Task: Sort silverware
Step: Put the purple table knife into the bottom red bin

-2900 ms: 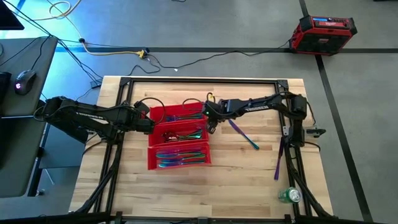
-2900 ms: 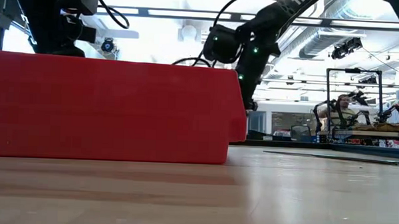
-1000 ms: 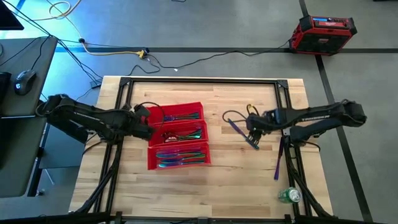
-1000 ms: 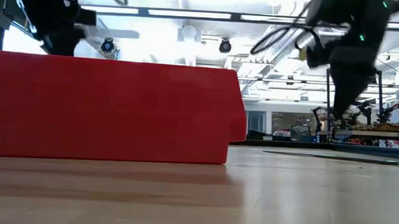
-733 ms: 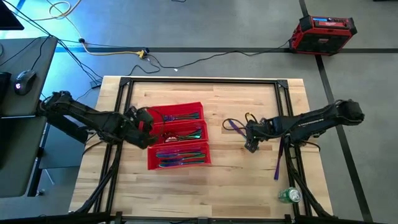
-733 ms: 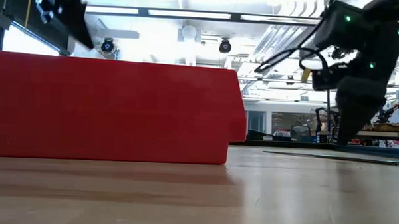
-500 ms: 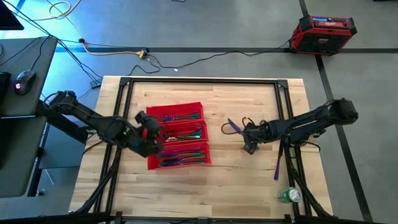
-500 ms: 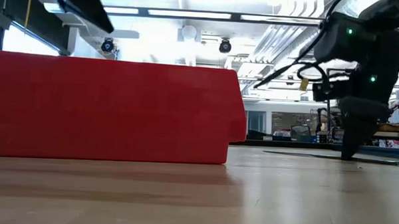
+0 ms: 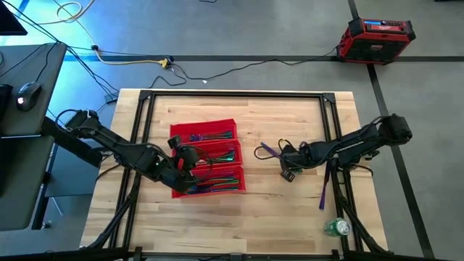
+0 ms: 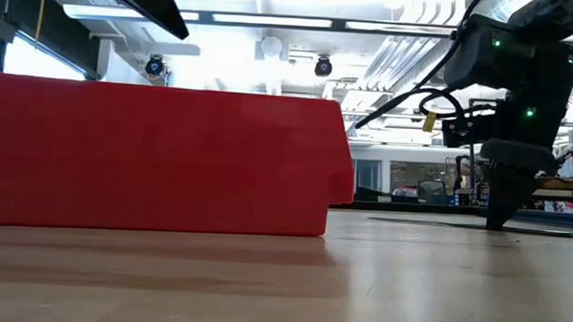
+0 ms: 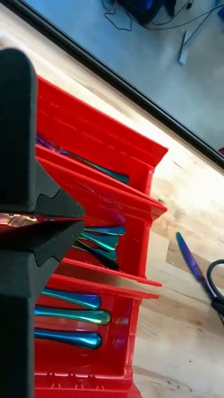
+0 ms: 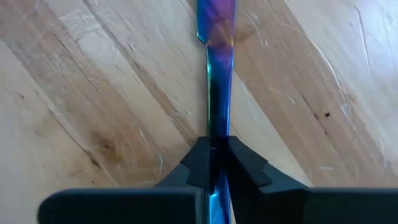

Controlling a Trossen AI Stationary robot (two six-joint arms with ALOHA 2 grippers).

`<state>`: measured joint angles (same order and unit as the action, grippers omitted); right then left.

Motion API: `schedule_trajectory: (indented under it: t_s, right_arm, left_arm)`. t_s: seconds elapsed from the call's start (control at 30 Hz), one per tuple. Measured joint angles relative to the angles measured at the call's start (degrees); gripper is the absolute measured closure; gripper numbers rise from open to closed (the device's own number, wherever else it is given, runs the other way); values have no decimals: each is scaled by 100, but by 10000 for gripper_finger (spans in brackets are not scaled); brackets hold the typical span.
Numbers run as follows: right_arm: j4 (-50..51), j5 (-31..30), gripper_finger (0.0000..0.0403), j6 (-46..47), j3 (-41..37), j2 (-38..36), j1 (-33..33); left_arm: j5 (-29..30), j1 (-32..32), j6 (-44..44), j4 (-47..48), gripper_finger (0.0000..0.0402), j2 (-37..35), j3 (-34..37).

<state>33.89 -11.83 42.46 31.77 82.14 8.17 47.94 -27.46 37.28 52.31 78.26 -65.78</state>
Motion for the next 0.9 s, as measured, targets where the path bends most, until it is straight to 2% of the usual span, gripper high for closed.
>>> schedule_trajectory:
  t_s: [0.2, 0.4, 0.5, 0.63, 0.73, 0.9]
  right_arm:
    - [586, 182, 402, -3, 482, -177, 211]
    - [574, 131, 400, 88, 748, -280, 505]
    - [694, 95, 400, 173, 760, -281, 656]
    - [1010, -269, 401, 479, 764, -429, 761]
    - [1381, -555, 402, 720, 769, -656, 683]
    - [1505, -644, 395, 1014, 596, -904, 387]
  left_arm:
    - [-11, -2, 101, -64, 402, 6, 1]
    - [-193, -66, -242, -829, 402, 235, 13]
    - [-452, -86, -696, -1627, 402, 571, 15]
    - [-1480, 33, -1786, -3366, 402, 1344, -16]
    - [-2260, 212, -2517, -4179, 402, 2090, -464]
    - [-2478, 401, -3522, -3881, 402, 3330, -2043]
